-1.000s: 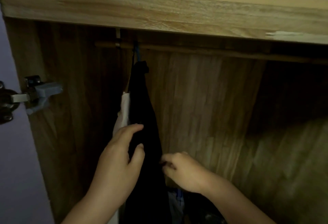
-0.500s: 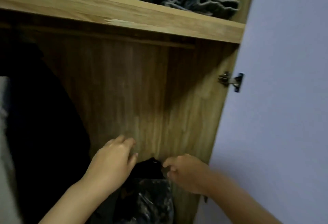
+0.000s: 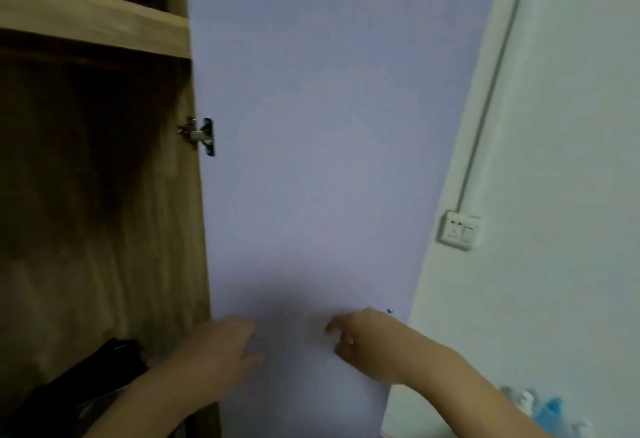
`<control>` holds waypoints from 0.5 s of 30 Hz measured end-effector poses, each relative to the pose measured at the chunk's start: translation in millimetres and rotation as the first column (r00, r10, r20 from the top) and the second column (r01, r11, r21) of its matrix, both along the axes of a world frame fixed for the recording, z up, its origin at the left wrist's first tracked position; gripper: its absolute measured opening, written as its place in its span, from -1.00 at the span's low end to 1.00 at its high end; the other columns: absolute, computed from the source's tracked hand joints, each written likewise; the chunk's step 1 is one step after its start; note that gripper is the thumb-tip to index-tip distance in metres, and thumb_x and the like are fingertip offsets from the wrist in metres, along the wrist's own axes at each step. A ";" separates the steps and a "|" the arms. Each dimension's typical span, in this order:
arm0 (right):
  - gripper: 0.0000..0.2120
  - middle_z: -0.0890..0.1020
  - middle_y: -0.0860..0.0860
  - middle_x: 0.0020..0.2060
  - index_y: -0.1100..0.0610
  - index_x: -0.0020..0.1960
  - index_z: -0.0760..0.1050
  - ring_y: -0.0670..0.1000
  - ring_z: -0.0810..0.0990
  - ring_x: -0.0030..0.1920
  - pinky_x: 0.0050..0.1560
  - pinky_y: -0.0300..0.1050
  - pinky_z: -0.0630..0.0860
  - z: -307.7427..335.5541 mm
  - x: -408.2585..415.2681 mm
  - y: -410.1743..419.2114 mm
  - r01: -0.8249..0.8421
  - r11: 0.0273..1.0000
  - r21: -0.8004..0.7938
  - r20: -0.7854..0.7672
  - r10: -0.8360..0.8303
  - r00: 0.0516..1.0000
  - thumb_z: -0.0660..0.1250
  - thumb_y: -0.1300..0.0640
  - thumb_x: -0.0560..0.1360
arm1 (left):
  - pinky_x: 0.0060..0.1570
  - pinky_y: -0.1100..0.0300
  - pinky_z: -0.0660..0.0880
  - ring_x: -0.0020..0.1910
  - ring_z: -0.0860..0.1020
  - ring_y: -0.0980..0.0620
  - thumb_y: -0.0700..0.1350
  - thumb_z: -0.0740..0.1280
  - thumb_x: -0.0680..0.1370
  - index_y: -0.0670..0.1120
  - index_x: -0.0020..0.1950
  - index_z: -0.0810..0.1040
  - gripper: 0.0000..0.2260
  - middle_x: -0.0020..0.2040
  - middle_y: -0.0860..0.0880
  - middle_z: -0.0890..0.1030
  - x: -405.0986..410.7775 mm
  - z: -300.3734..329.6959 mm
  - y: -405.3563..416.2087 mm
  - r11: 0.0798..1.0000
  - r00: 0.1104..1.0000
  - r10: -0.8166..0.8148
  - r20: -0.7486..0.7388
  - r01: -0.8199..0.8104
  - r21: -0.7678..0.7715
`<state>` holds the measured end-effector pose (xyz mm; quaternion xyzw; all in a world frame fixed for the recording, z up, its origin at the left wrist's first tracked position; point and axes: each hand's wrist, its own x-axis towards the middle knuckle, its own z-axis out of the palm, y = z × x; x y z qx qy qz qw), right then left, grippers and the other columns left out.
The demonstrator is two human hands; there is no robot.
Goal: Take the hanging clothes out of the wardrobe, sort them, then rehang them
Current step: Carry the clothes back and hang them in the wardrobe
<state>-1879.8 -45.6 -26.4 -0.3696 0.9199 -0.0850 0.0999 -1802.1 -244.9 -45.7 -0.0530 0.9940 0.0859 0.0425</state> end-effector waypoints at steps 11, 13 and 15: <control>-0.65 0.52 0.07 0.25 0.01 0.37 0.37 0.06 0.45 0.27 0.26 -0.12 0.35 -13.1 21.2 123.4 0.560 0.828 -0.043 0.047 -0.558 0.829 0.14 0.05 0.59 | 0.29 0.32 0.23 0.37 0.33 0.12 0.12 0.15 0.58 0.07 0.42 0.27 -0.59 0.39 0.09 0.34 -78.2 -6.1 113.8 0.816 0.816 -0.577 -0.034 0.577 -0.026; -0.64 0.51 0.06 0.26 0.03 0.38 0.36 0.04 0.43 0.28 0.26 -0.14 0.33 -12.5 40.4 147.0 0.643 0.764 -0.052 0.064 -0.640 0.766 0.14 0.08 0.60 | 0.27 0.29 0.27 0.33 0.38 0.10 0.13 0.14 0.59 0.08 0.42 0.26 -0.59 0.38 0.08 0.36 -83.5 -9.4 140.7 0.737 0.737 -0.676 -0.021 0.675 -0.037; -0.64 0.49 0.05 0.29 0.02 0.38 0.36 0.05 0.44 0.28 0.27 -0.11 0.34 -15.5 62.6 171.4 0.726 0.687 -0.034 0.086 -0.721 0.687 0.14 0.09 0.59 | 0.25 0.26 0.31 0.31 0.40 0.08 0.14 0.13 0.59 0.09 0.42 0.24 -0.59 0.37 0.06 0.35 -84.2 -11.0 170.5 0.665 0.665 -0.747 0.000 0.746 -0.033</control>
